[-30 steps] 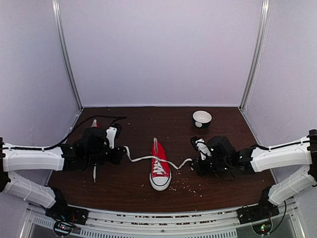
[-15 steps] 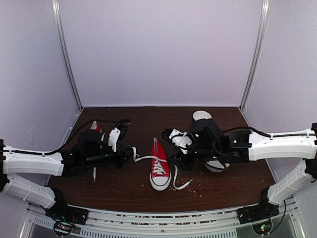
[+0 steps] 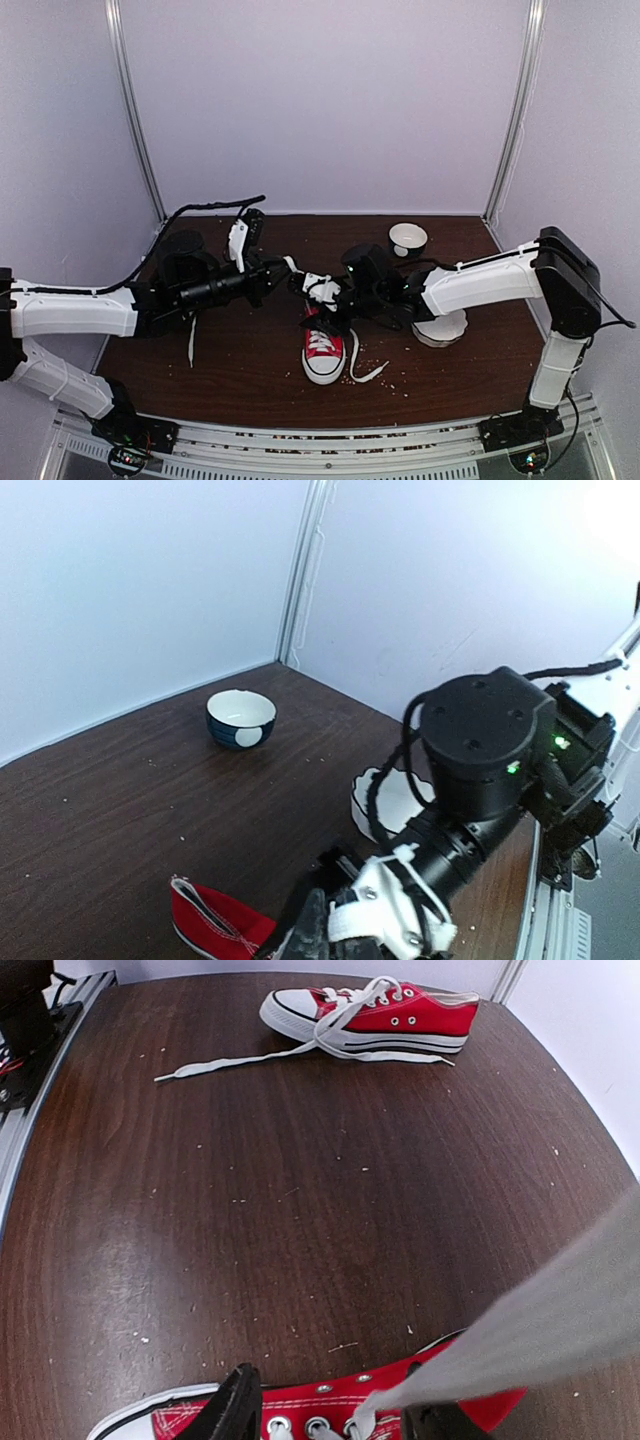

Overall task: Tie the shoes
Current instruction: Pass from the left arm to the right

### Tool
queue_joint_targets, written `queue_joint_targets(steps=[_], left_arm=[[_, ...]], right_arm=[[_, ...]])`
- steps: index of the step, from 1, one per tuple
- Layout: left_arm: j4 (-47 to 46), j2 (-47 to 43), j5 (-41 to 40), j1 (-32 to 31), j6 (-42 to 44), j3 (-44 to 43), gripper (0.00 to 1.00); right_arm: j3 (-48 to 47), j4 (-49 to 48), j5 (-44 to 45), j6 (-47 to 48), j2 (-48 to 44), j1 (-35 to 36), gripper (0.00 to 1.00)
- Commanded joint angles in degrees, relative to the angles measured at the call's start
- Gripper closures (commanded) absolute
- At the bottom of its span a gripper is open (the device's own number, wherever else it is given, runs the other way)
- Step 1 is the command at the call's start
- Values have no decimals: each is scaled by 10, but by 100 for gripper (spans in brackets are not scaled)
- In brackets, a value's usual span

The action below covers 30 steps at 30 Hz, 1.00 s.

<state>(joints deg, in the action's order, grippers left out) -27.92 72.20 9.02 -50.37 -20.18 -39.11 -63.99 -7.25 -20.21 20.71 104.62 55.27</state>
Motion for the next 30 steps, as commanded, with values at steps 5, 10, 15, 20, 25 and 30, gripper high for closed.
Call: queue_joint_targets(steps=[5,10,15,20,25,30], left_arm=[[-42,-9,43,-3,25,32,100],[-33,-40,13,-3,37,42,100],[-27,-46,0,-3,43,45,100],[-25,-49,-11,-3,45,47,100],[-26,-52,-18,-3,46,49,100],[-3,-66,-77,-3,51,51,100]], right_arm=[[-13,-75,-61,-50,27,-40,69],[3,-86,-76,-53,7,-47,70],[4,-84,-84,-61,4,-51,69],[0,-76,-84,-65,2,-56,51],[5,-87,-103,-77,3,-68,35],[21,-89,-144,-35,-4,-70,38]])
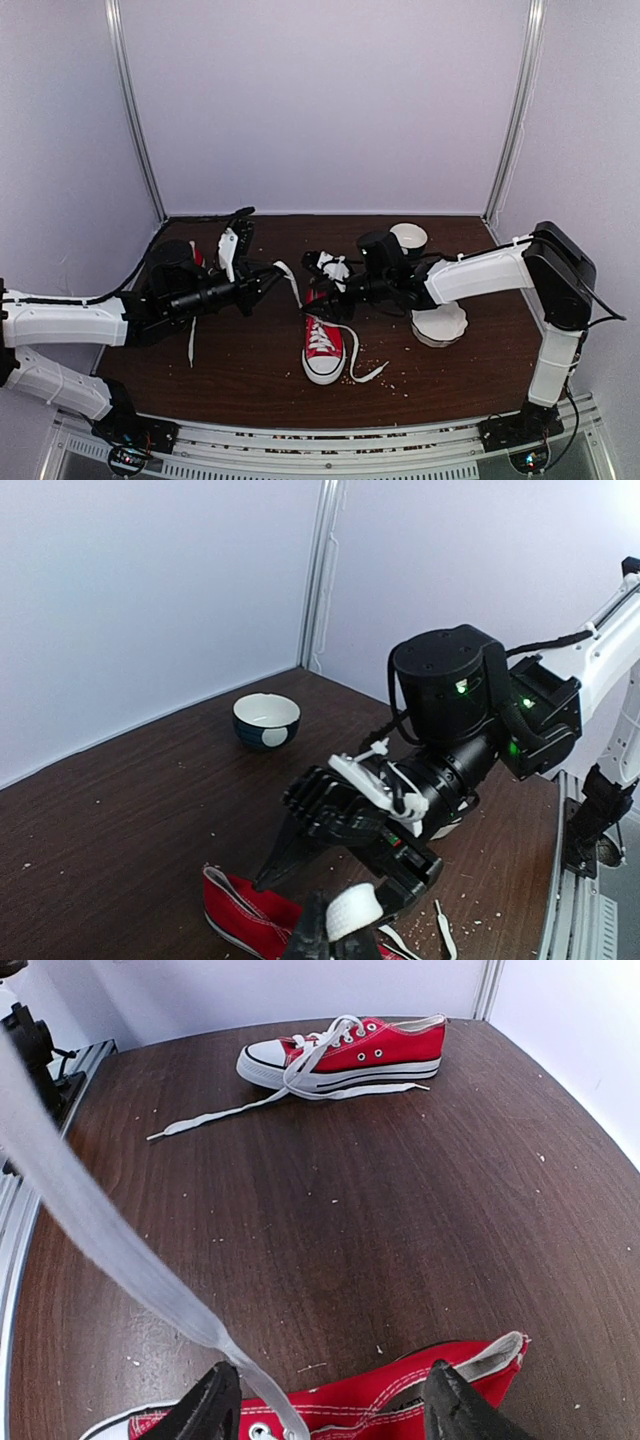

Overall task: Tie the shoes
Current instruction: Pass from the left arm to the right

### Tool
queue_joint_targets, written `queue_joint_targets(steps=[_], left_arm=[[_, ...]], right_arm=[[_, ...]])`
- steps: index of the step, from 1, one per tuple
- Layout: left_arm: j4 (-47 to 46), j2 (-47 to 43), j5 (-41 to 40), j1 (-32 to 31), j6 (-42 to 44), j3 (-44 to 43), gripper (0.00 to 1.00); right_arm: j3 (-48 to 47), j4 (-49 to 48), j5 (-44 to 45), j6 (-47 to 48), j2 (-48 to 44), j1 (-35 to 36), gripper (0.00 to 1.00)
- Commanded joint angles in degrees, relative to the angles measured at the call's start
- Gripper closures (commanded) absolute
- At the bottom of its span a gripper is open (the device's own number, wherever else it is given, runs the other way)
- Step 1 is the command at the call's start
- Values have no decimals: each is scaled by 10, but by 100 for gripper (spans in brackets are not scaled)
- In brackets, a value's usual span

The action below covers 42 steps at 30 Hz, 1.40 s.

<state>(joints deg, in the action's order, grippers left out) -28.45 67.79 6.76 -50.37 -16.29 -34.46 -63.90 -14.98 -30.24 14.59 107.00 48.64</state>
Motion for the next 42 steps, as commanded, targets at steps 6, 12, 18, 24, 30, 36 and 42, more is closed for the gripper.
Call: queue_joint_targets(steps=[6,12,18,24,30,36,42], left_arm=[[7,-14,-57,-3,23,2,100],[4,-19,-44,-3,23,4,100],[2,-25,-43,-3,25,5,100],[1,-32,-44,-2,26,7,100],[2,-30,-44,-3,26,7,100],[3,-29,-58,-3,32,10,100],[71,27,-194,-2,17,-8,100]], right_arm=[[12,-25,-63,-1,-20,-4,54],[1,-23,-60,-9,-1,-4,68],[-9,-19,-78,-14,11,-1,70],[-16,-10,-77,0,15,8,70],[-49,35,-70,-5,31,8,100],[-50,56,-66,9,18,7,100],[-13,54,-55,-18,-17,0,100]])
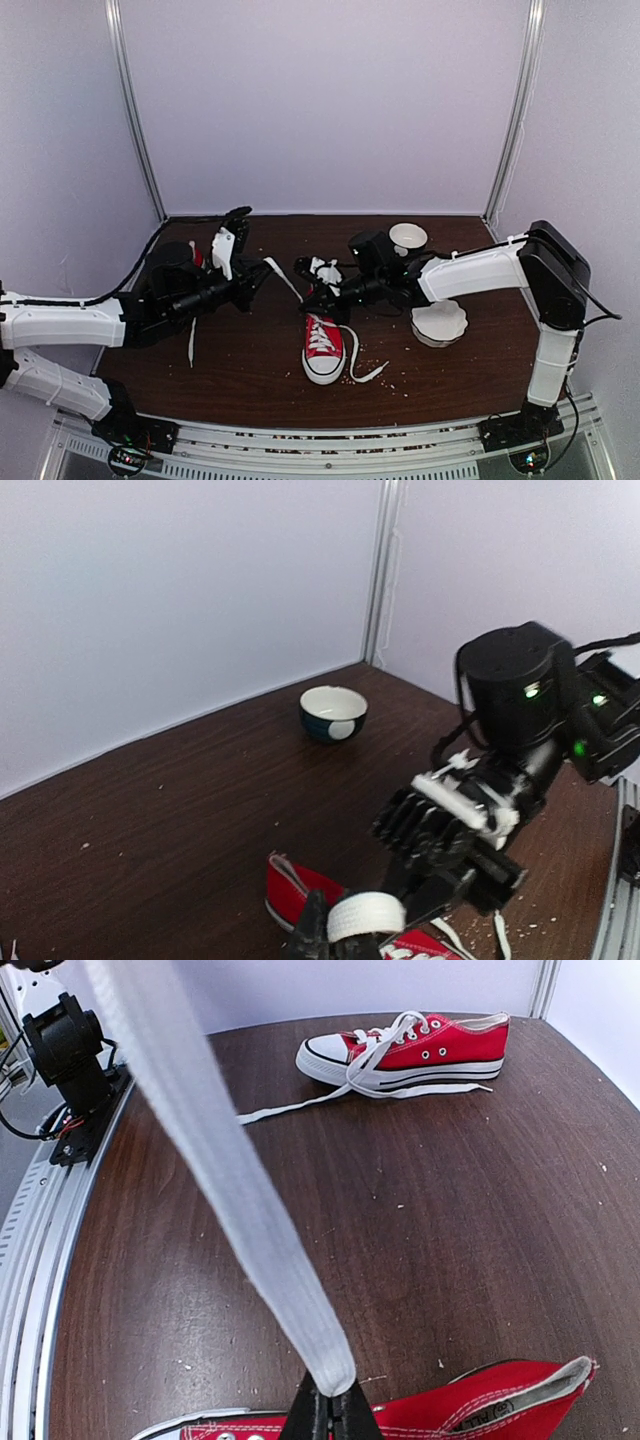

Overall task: Tie the shoes
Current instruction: Pass from the left arm to the right, then pass from the right arm to the left

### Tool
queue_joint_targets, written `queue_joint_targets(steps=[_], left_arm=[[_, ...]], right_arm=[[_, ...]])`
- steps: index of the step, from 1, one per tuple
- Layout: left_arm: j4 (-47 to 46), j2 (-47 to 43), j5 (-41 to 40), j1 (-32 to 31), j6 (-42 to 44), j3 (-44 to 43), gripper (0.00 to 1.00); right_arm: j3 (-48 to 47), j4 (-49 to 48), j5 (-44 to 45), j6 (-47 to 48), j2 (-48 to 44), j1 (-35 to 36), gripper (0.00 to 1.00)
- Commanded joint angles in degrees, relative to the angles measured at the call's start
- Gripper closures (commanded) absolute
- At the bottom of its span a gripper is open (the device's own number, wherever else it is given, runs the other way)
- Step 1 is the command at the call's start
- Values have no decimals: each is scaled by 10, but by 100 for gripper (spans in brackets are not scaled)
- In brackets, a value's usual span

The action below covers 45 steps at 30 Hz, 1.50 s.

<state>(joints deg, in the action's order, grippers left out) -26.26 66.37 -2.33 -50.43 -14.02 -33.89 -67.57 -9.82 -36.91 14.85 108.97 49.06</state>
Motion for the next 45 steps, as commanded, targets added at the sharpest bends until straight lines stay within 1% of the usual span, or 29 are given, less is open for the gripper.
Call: queue_joint_targets(steps=[1,3,5,8,11,15,16,18,19,20,22,26,29,30,32,34,36,38,39,42,45], left_arm=[[65,58,-121,-1,-17,-16,100],[58,96,-122,-1,-51,-6,100],[59,147,-100,-1,-81,-10,100],[84,230,-72,-1,-96,-38,100],[72,296,-40,-1,-106,-53,100],[27,332,17,-3,-105,-48,100],[8,332,16,-6,-106,-38,89],[-42,323,0,-13,-109,-10,51],[-67,317,-9,-18,-107,5,38],[-87,308,-16,-23,-98,16,36],[-112,289,-47,-42,-70,34,34],[-141,258,-162,-108,21,50,32],[-202,257,-245,-159,117,60,30],[-226,261,-264,-168,131,59,27],[-261,269,-269,-171,108,54,24],[-301,283,-272,-170,66,52,23],[-420,318,-275,-171,55,76,23],[-597,393,-267,-171,86,100,22],[-616,411,-265,-170,91,98,20],[-618,439,-256,-170,146,74,19],[-604,433,-269,-164,144,82,18]], right_arm=[[29,-1,10,-30,-38,-4,100],[32,-2,7,-51,-34,-5,100],[24,13,14,-63,-29,-4,100],[16,36,27,-77,-27,-5,100],[19,40,31,-97,-34,-5,100],[25,41,34,-113,-47,-5,100],[27,36,34,-120,-50,-5,100],[26,35,31,-130,-52,-5,100],[26,37,31,-134,-54,-5,100],[27,37,32,-138,-57,-5,100],[32,33,36,-146,-63,-5,100],[32,28,43,-165,-66,-5,100],[30,17,45,-188,-62,-5,100],[30,13,45,-196,-60,-5,100],[26,11,50,-209,-56,-5,100],[25,11,57,-217,-54,-5,100],[29,6,68,-221,-54,-5,100],[31,0,72,-224,-53,-5,100],[30,1,71,-227,-53,-5,100],[32,0,69,-228,-59,-5,100],[36,1,77,-226,-70,-5,100]])
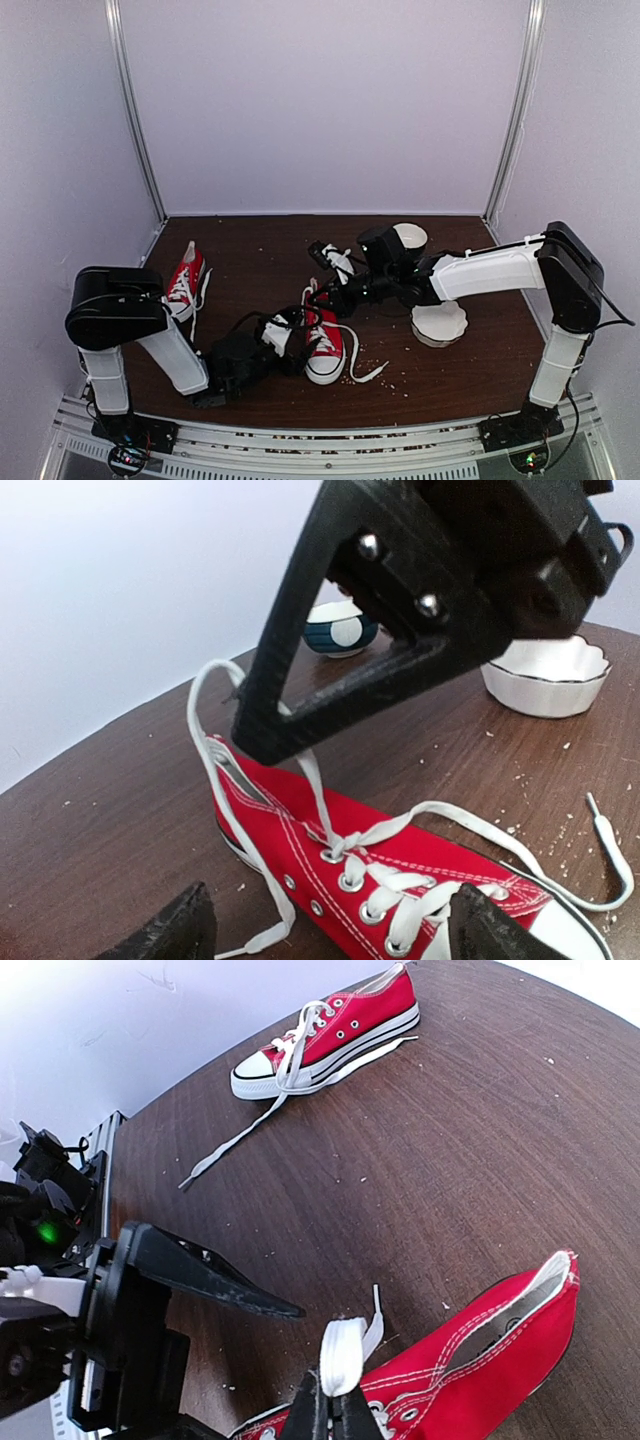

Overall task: Tie the shoes
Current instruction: Pass from the right arm to the left

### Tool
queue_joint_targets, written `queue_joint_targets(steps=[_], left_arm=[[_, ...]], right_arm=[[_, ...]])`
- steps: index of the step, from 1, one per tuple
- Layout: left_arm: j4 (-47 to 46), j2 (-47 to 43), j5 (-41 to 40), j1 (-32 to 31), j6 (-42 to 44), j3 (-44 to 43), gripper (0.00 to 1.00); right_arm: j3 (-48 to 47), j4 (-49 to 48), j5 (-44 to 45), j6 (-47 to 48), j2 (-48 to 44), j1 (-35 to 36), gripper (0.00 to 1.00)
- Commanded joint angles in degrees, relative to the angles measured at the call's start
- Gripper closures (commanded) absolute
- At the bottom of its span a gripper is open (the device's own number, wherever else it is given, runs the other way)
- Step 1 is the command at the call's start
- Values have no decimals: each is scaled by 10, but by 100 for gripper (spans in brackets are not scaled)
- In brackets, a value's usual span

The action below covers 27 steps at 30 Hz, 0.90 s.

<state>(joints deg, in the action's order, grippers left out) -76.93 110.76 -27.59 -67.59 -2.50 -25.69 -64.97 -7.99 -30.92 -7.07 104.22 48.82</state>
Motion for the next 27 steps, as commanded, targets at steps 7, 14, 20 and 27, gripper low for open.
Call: queue_joint_targets(steps=[7,14,20,27], left_arm=[[38,-38,24,29,-19,-33,16],[-20,14,77,71,-57,-45,28],[-18,34,91,71,-61,-69,38],[-34,45,95,71,-73,-75,44]], right_arm=[[5,-23,23,-17,-21,-3,100],[5,-34,20,-35,-16,-2,100],[6,-35,23,-32,-19,-3,100],[8,-39,23,-35,-19,-3,100]])
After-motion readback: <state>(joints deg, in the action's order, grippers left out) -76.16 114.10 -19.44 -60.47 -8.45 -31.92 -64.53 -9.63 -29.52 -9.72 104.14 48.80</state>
